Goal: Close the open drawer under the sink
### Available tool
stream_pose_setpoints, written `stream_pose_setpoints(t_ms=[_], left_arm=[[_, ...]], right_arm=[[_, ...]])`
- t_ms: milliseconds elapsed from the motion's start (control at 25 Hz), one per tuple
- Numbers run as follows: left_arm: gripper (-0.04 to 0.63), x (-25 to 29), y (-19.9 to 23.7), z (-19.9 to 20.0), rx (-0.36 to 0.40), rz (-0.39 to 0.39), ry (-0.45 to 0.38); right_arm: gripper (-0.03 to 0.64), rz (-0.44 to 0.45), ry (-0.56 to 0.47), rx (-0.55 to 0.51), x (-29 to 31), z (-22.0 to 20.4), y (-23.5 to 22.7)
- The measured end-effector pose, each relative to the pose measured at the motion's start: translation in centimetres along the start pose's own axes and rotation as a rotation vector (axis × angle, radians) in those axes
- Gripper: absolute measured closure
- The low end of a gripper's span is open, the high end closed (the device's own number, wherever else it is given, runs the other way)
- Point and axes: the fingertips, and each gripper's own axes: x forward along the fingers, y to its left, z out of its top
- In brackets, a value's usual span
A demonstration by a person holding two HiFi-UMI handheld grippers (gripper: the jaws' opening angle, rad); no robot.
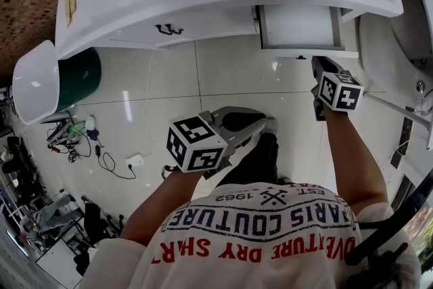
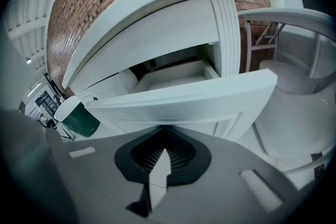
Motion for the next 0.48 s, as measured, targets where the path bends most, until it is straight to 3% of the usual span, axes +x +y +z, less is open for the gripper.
stream_pose_setpoints(t_ms=[480], left_arm=[[0.609, -1.3, 2.3, 1.0, -0.054, 0.040, -0.027]], right_arm=[[0.611, -0.011, -0.041, 0.021, 4.3, 7.1, -1.0]])
